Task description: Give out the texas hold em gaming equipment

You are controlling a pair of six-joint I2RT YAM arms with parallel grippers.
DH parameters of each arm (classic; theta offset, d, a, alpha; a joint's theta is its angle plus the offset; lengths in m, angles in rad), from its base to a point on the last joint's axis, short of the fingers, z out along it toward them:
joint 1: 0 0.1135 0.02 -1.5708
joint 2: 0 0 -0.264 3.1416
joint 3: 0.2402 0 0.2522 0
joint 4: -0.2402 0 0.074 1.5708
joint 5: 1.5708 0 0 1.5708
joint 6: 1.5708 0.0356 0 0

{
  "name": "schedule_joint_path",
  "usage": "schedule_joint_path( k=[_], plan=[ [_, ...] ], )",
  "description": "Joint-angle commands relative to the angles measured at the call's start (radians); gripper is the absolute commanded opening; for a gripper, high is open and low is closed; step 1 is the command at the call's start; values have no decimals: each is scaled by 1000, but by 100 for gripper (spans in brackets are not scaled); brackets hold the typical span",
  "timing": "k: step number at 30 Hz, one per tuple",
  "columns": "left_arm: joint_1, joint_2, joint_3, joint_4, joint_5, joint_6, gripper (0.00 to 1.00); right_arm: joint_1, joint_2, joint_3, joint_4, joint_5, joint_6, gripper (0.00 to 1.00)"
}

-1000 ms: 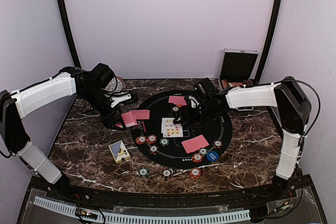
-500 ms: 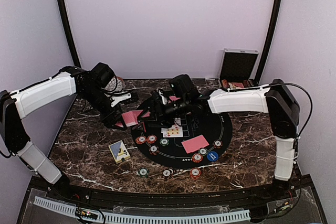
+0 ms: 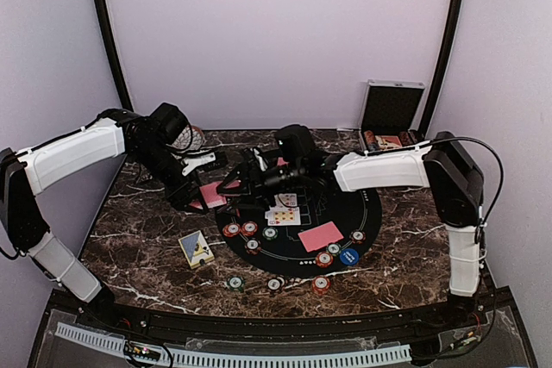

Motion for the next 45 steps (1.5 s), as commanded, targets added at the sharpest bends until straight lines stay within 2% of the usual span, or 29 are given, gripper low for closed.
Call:
schedule_joint_path(
  k=[1, 15, 24, 35, 45],
  plan=[
    [4, -29, 25, -5, 28, 5, 0, 16, 33, 41, 70, -30, 33, 77],
    [4, -23, 24, -5, 39, 7, 0, 35, 161, 183, 100, -70, 90, 75],
    [4, -24, 23, -5, 42, 7, 0, 36, 219, 240, 22, -85, 69, 72],
    [5, -38, 19, -5, 42, 10, 0, -4, 182, 174, -98, -41, -24, 65],
    [4, -42, 16, -7, 39, 10, 0, -27, 125, 93, -57, -47, -10, 55]
  ],
)
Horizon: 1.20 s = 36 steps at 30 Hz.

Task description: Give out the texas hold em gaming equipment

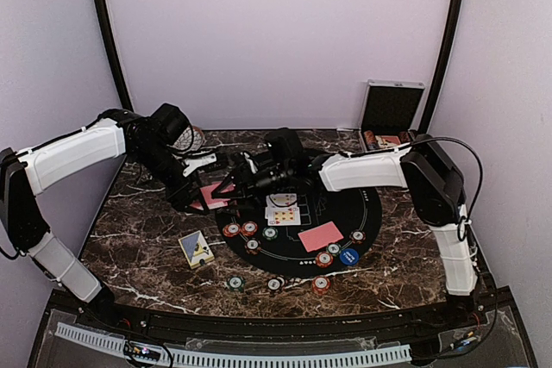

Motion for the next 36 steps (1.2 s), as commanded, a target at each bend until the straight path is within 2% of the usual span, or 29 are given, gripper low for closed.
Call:
schedule_joint_path(
  k=[1, 11, 25, 27, 30, 36],
  plan=[
    [5, -41, 15, -5, 37, 10, 0, -18, -28, -48, -40, 19, -4, 55],
    [5, -35, 16, -2, 36, 12, 0, -11, -50, -56, 59, -3, 70, 56],
    [5, -32, 18, -3, 36, 11, 0, 12, 9, -1, 67, -19, 94, 57],
    [5, -31, 18, -3, 36, 11, 0, 7, -3, -1, 40, -13, 69, 54],
    [5, -31, 19, -4, 35, 11, 0, -8, -29, -4, -29, 6, 19, 45],
    [5, -31, 16, -4, 32, 11, 0, -28, -81, -34, -35, 13, 8, 32]
  ],
)
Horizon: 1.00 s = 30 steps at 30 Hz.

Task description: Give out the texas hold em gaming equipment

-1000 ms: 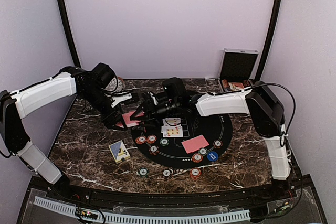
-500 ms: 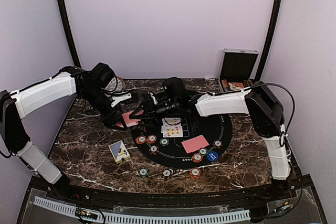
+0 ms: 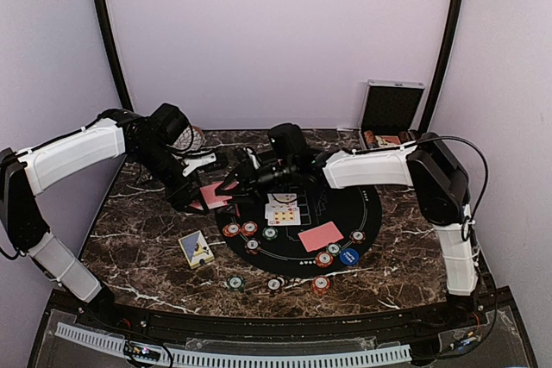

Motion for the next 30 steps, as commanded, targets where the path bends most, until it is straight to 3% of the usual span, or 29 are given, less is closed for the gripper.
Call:
schedule_joint_path(
  k=[1, 19, 30],
  plan=[
    [5, -31, 16, -2, 33, 11, 0, -20, -52, -19, -43, 15, -29, 30],
    [5, -27, 9, -1, 24, 8, 0, -9, -122, -67, 91, 8, 73, 3],
    [5, -30, 6, 0, 23, 8, 0, -9, -139, -88, 156, -1, 120, 0]
  ],
)
